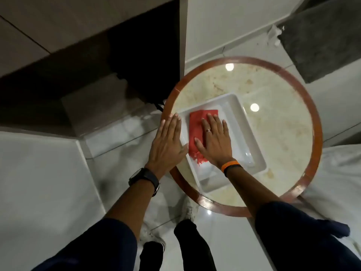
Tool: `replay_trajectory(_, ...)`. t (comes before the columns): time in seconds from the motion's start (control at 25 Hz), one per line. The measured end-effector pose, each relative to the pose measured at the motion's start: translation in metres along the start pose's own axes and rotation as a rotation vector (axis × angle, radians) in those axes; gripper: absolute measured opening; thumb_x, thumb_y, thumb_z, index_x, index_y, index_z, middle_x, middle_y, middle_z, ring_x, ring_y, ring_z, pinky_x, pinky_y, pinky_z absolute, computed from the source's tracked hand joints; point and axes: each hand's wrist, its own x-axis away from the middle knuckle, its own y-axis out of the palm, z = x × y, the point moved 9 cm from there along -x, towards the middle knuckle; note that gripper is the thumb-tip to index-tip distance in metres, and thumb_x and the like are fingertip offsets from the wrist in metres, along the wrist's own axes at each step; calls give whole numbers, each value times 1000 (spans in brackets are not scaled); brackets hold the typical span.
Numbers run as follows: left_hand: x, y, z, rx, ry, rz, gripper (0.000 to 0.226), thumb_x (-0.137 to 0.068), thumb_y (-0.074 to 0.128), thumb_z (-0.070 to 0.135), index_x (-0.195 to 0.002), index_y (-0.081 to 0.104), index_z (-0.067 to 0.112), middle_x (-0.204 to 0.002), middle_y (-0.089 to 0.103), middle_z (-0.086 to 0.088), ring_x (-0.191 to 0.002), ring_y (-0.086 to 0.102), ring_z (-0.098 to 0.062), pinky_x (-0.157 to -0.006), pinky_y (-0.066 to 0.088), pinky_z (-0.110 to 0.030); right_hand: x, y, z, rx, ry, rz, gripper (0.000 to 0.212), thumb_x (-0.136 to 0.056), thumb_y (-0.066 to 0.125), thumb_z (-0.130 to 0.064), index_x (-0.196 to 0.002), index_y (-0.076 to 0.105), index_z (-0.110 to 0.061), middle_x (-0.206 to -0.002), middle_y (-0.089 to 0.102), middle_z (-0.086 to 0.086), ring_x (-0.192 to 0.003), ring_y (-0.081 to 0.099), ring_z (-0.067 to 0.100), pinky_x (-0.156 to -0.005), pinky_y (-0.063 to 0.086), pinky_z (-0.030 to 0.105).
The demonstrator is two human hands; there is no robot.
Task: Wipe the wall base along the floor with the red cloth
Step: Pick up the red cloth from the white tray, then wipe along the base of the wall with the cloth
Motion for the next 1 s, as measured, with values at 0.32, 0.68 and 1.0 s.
replay_trajectory(0.32, 5, 27, 4, -72, 24, 24, 86, -103, 25, 58, -162, 20, -5, -171, 13, -20, -161, 17, -30, -130, 22, -45, 9, 18, -8, -115, 42, 133, 50, -108, 52, -23, -155, 44, -9, -163, 41, 21, -153, 34, 42, -125, 32, 58)
replay_trajectory(0.68, 23, 21, -15, -30, -16, 51, 93, -100, 28, 66, -163, 17, -3, -171, 12, -20, -161, 14, -31, -131, 17, -44, 19, -49, -29, -330, 133, 426, 40, -92, 53, 0, -129, 68, 4, -125, 72, 24, -112, 64, 46, -96, 56, 53)
replay_trajectory(1.0, 134, 30, -165, -41, -139, -10, 96, -99, 23, 68, -163, 12, -3, -172, 6, -19, -162, 10, -30, -131, 16, -45, 70, -52, -191, -521, -91, 552, 41, -89, 70, 6, -129, 70, -2, -130, 71, 13, -117, 62, 31, -104, 52, 36)
